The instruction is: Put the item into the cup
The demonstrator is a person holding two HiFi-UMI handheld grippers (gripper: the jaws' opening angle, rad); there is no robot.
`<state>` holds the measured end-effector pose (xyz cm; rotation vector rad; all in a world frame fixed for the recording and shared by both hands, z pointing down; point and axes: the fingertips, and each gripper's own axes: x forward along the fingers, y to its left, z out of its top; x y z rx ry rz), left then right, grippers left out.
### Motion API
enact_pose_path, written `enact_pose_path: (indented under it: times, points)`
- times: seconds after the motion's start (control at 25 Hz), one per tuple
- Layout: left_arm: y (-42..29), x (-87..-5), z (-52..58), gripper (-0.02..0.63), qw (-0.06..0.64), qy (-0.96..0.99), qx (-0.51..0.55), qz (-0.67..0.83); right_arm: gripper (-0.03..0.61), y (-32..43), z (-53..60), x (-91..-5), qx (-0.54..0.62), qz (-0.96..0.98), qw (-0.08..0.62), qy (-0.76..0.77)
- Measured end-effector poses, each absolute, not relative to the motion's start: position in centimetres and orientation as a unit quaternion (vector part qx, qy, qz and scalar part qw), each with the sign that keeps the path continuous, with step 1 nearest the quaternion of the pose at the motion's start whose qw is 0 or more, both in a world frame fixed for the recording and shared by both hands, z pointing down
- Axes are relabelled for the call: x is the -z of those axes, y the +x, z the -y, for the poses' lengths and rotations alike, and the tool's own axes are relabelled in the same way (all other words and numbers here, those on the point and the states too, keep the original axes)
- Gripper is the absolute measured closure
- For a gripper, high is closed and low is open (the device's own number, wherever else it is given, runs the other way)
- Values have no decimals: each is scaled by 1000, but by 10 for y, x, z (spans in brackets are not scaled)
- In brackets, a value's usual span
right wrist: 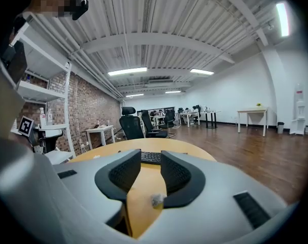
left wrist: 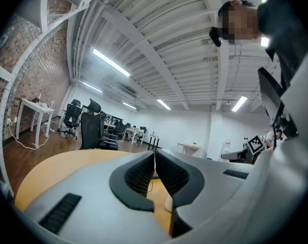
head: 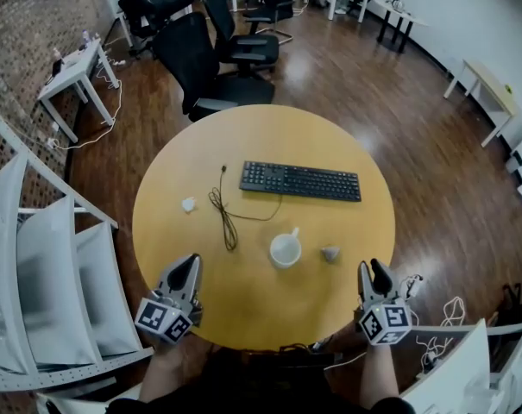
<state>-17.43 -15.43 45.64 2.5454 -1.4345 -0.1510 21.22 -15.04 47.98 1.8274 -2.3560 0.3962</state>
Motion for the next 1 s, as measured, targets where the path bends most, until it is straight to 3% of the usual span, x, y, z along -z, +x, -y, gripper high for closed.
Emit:
enact_pose_path:
  times: [0.48, 0.56, 0.88, 0.96, 1.0]
  points:
    - [-161, -494, 156, 612, 159, 849, 14, 503, 453, 213, 193, -602, -230, 788, 190, 539]
    - [-158, -501, 157, 613, 168, 846, 13, 505, 405, 210, 199, -619, -245, 786, 205, 529]
    - [-154, -525, 152, 614, 205, 832, 2, 516, 404, 198, 217, -667, -288, 768, 239, 520]
    - [-158, -529, 153, 613, 206, 827, -2, 523, 418, 195, 217, -673, -291, 768, 240, 517]
    - [-159, -530, 152, 614, 209, 825, -3, 525, 464, 194, 218, -673, -290, 768, 240, 518]
